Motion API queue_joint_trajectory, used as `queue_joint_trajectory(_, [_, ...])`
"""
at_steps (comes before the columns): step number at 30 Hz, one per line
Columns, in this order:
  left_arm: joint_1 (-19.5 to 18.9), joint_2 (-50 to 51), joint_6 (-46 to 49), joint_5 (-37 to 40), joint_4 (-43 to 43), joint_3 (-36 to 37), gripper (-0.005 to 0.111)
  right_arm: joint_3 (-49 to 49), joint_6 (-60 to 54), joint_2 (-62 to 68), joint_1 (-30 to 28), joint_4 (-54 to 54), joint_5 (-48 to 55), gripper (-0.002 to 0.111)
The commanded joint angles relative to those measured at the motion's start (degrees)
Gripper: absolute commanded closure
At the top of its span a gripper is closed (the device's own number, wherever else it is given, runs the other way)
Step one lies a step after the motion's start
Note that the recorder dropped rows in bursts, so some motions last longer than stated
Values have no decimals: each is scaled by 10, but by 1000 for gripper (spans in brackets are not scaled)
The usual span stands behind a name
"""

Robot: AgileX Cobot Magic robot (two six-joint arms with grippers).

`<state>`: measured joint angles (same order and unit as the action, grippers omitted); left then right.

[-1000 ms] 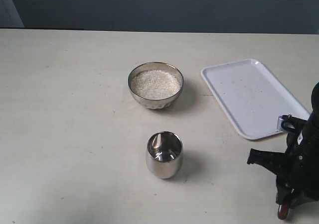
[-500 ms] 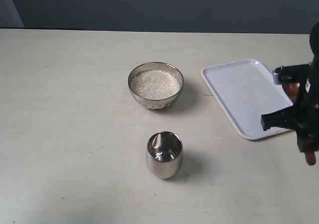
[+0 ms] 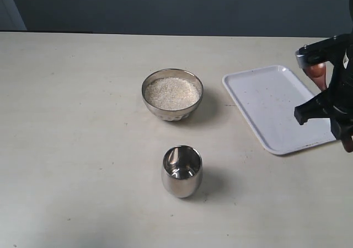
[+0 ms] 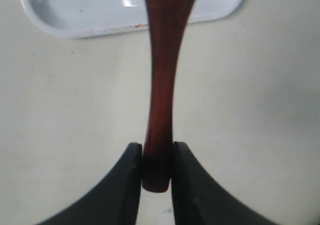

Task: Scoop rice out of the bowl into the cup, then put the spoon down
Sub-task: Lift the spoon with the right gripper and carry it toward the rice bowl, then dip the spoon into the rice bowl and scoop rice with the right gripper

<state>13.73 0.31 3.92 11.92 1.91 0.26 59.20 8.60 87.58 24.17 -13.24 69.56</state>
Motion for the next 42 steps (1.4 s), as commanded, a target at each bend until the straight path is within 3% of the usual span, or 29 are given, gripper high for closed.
queue_joint_trajectory(1, [1,-3,-3,-1,-2,-3,106,4,-42,5,12,-2,4,109])
queue_joint_trajectory(8, [1,-3,-3,-1,-2,-3,106,5,-67,43,80,-62,1,109])
queue_joint_trajectory(13, [1,-3,-3,-1,-2,-3,106,16,-70,87,130,-195,4,109])
queue_joint_trajectory(18, [1,-3,-3,-1,-2,-3,106,90,-130,136,170,-322,4,109])
queue_joint_trajectory(28, [1,-3,-3,-3,-2,-3,106,263,-231,243,190,-369,-11,109])
queue_joint_trajectory(42, [1,-3,-3,-3,-2,-3,106,277,-235,322,228,-538,-84,109])
